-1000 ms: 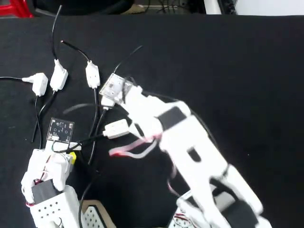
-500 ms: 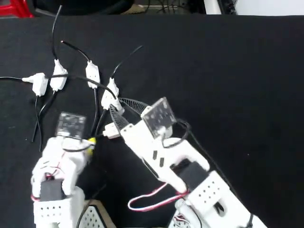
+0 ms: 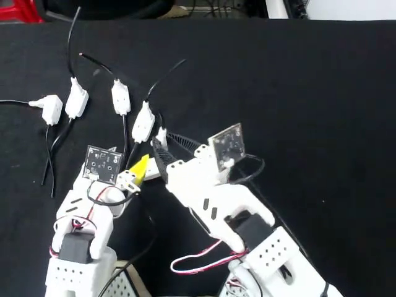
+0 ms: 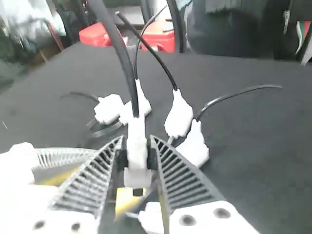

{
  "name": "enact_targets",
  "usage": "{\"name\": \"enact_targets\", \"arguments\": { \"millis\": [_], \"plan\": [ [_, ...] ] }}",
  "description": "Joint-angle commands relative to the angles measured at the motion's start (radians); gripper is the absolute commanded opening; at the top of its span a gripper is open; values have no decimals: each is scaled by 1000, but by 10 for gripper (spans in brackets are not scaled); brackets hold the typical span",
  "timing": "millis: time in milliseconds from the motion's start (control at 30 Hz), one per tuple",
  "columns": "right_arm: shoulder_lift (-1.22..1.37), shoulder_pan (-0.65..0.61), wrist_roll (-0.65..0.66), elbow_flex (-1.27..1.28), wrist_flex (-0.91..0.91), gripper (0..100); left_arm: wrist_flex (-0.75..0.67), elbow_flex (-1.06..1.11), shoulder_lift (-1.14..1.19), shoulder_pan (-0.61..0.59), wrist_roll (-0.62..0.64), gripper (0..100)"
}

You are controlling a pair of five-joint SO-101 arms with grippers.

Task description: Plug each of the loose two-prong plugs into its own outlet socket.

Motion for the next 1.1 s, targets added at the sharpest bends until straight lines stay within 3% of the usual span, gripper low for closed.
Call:
{"name": "enact_targets", "arguments": {
  "millis": [0, 267, 533, 733, 1067],
  "plan": [
    [8, -6, -66, 33, -123, 12, -23, -48, -9, 38, 14, 256],
    [8, -109, -115, 94, -183, 12, -23, -59, -9, 62, 15, 256],
    [10, -110, -109, 8, 26, 12, -25, -56, -9, 56, 15, 256],
    [10, -110, -109, -94, 224, 12, -34, -59, -9, -30, 52, 256],
    [10, -123, -107, -119, 273, 12, -29, -65, -9, -30, 51, 256]
  ]
}}
